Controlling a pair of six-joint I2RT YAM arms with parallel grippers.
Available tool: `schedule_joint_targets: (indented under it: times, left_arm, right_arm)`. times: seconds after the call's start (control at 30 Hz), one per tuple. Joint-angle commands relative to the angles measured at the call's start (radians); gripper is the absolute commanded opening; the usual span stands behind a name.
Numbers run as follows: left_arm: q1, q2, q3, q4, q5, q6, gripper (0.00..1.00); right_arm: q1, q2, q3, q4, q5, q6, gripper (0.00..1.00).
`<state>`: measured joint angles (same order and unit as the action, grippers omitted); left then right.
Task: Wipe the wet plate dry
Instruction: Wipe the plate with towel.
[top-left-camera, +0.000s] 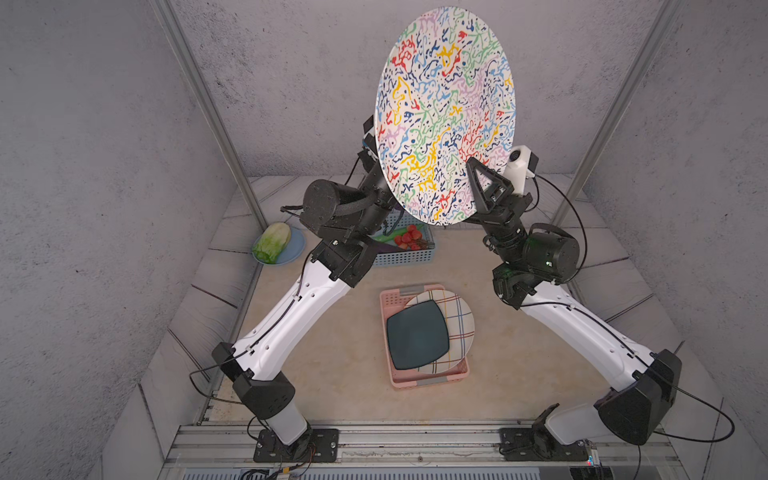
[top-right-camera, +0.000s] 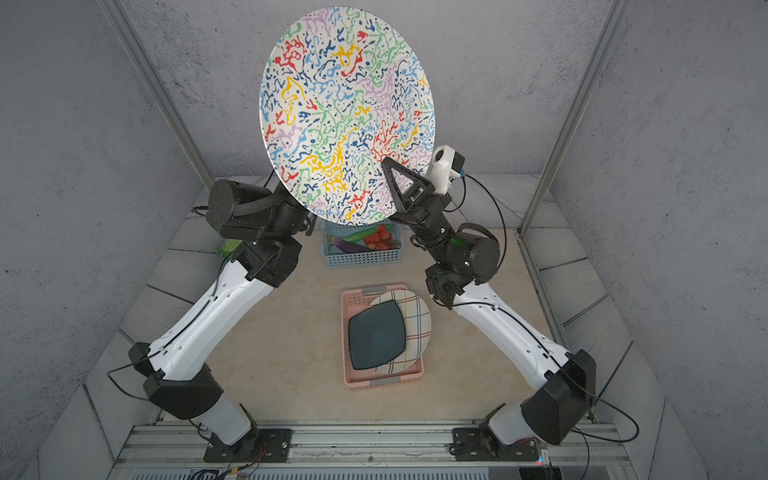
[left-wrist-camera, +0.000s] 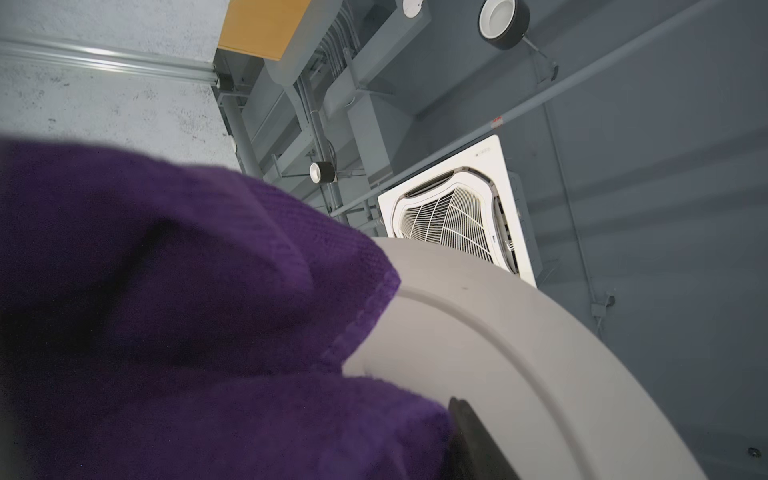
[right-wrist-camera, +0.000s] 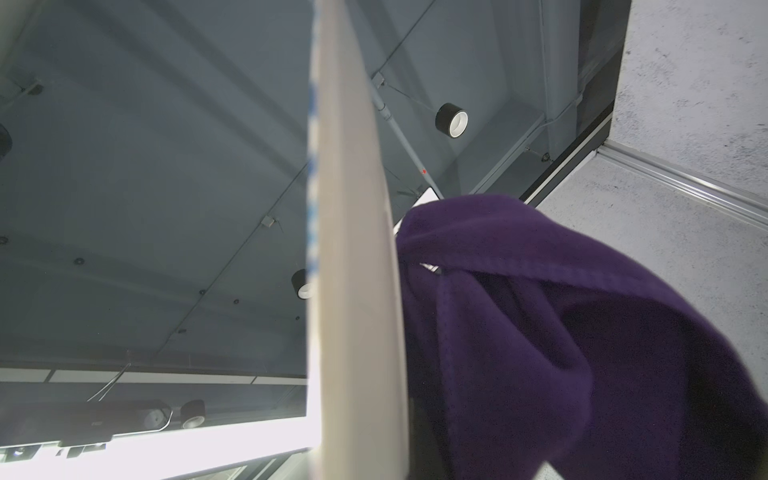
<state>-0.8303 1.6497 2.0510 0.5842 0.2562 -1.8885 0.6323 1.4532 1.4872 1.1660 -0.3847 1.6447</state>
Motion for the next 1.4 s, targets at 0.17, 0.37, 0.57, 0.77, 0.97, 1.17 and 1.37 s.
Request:
schedule_joint_targets:
  times: [0.17,0.37,0.57,0.77,0.97,1.17,1.37]
  left_arm:
    - [0.015,-0.085,-0.115,0.053,0.041,0.092,0.00]
    - [0.049,-0.143,-0.106,-0.095,0.122,0.217,0.00]
    - [0.010,-0.173,-0.267,0.038,0.133,0.188,0.00]
    - [0.056,-0.428,-0.456,-0.370,0.068,0.537,0.00]
    - [0.073,-0.445,-0.331,-0.837,0.088,0.867,0.00]
    - [0.072,-0.228,-0.053,-1.070,0.231,1.006,0.00]
    - [0.071,-0.005,0.212,-1.242,0.288,1.152,0.00]
  right_arm:
    - [-0.189,-0.058,-0.007,-0.063,0.053,0.020,0.00]
    - [-0.049,-0.072,-0.064,-0.078,0.048,-0.017,0.00]
    - [-0.121,0.024,0.116,-0.125,0.081,0.008,0.00]
    - [-0.312,-0.081,-0.027,-0.266,0.069,0.010,0.00]
    - [-0.349,-0.255,-0.230,-0.617,-0.088,-0.193,0.00]
    - [-0.299,-0.337,-0.310,-0.879,-0.214,-0.359,0.00]
    - [-0.170,-0.364,-0.339,-0.949,-0.245,-0.429,0.00]
